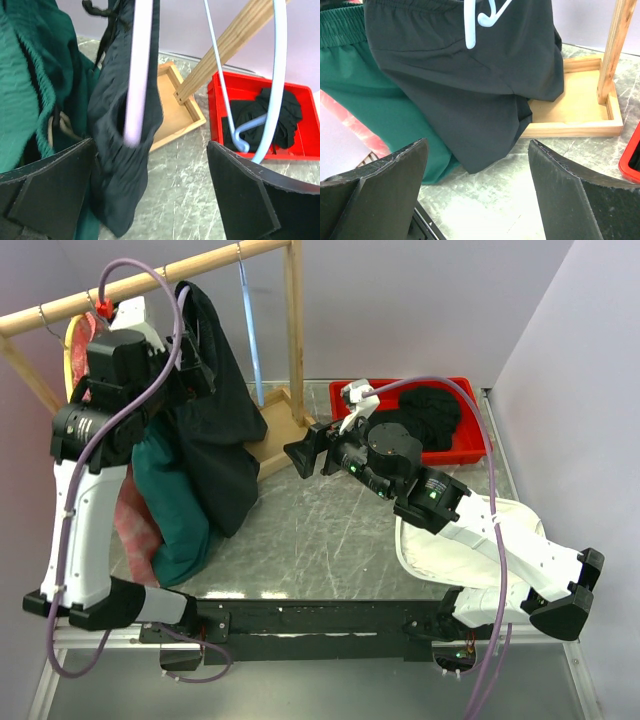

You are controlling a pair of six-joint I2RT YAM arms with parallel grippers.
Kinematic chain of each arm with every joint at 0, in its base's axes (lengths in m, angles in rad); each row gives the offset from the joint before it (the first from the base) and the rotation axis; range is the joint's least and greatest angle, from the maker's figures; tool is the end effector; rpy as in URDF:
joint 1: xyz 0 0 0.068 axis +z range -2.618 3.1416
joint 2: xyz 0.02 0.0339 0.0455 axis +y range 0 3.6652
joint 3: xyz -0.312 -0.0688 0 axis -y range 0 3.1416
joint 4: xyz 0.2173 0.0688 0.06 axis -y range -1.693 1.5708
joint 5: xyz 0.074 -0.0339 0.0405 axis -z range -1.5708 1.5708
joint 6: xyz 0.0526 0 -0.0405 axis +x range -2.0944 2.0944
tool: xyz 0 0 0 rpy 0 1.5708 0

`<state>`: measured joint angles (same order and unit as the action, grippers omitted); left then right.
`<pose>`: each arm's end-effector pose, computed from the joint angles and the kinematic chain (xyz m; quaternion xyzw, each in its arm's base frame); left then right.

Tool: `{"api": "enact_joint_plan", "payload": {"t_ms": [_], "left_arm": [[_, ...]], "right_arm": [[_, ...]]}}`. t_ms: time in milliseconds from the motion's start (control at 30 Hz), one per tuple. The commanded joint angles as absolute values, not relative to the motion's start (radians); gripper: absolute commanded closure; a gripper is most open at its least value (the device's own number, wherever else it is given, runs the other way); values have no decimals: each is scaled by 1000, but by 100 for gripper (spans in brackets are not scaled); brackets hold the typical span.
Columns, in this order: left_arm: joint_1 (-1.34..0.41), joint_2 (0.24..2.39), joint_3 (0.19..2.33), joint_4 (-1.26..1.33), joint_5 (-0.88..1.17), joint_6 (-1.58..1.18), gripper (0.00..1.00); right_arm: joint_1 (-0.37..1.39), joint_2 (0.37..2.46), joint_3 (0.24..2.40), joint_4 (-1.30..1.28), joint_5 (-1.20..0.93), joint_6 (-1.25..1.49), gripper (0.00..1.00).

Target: Place the shorts on the hanger

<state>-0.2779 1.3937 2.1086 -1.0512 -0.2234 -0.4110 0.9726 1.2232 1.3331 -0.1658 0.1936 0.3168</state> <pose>0.2033 -0.0459 0.5670 -0.1183 0.8043 -0.1087 0.5721 0.1483 0.1997 0.4833 -0.1700 0.7060 0.3548 0.5888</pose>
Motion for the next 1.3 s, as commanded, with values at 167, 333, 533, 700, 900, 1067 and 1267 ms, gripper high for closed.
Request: {"api": "enact_joint_plan", "payload": {"t_ms": [167,333,533,700,900,1067,1267], "left_arm": [[-412,1252,2094,-1011,-343,-420,3],[-625,1324,2264,-1023,-506,-365,3],[-939,1546,2491,-1020,-721,-269,3],[-1019,1588,2385,-934,-687,-293,3],[-1022,1600,2111,-819,-565,-382,3],[-1012,1606,1848,-695,-448,-472,3],[-1003,1502,1434,-441,-315,-555,4]], "right_arm": [[976,1167,1316,-143,195,302,11],[974,1158,1289,-149,236,305,10],[948,1123,1180,-166,319,359,9],[902,1011,1013,-179,398,465,7],[884,852,813,-210,491,575,5],[880,714,677,-264,546,663,4],[879,583,589,-330,598,724,0]]}}
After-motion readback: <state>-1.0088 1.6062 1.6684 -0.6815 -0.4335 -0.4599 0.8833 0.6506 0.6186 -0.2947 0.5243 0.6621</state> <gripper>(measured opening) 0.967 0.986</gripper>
